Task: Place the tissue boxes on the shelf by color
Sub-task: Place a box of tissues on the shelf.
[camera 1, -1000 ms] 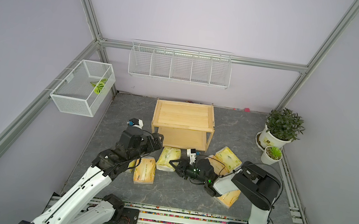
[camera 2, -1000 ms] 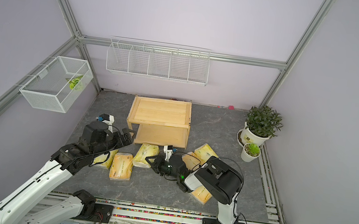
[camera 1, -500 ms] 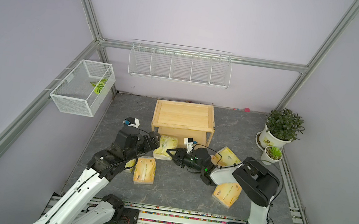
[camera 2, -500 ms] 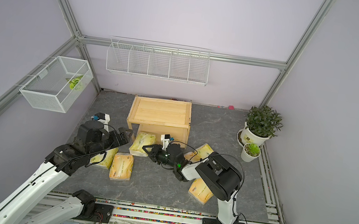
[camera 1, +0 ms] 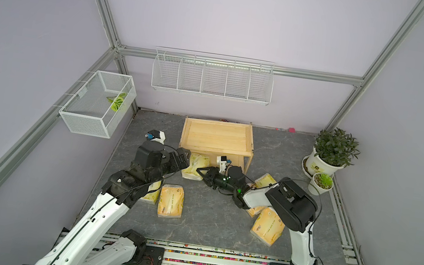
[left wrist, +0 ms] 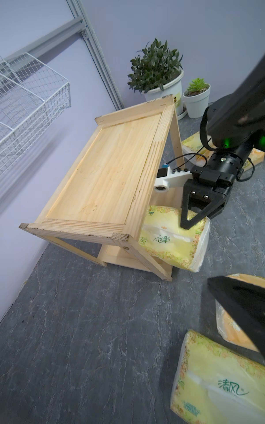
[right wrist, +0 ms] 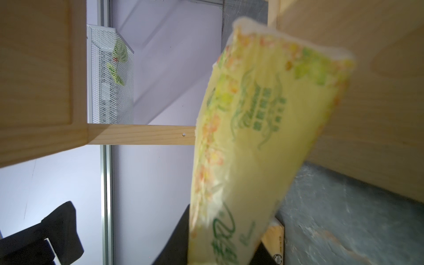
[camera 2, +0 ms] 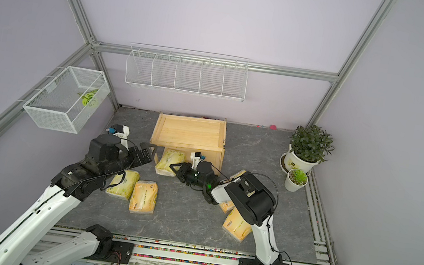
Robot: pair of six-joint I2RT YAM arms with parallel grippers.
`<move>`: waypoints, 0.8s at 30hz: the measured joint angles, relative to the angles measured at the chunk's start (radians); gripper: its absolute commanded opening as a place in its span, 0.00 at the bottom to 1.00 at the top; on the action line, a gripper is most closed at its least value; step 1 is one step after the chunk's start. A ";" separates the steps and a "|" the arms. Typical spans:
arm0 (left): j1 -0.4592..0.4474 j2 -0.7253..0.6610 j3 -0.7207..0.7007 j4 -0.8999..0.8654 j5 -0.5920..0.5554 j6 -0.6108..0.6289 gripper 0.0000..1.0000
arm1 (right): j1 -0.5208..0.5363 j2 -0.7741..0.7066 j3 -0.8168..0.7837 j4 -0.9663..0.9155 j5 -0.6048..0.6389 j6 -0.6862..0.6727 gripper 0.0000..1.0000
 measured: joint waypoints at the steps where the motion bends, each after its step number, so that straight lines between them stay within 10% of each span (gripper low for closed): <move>1: 0.010 0.013 0.005 0.000 0.004 0.002 1.00 | -0.001 0.009 0.009 0.001 0.000 0.000 0.30; 9: 0.216 0.225 0.181 -0.003 0.133 0.051 1.00 | -0.010 0.066 0.058 -0.004 0.006 0.000 0.31; 24: 0.282 0.503 0.312 0.008 0.272 0.147 1.00 | -0.037 0.118 0.125 -0.023 0.029 0.000 0.32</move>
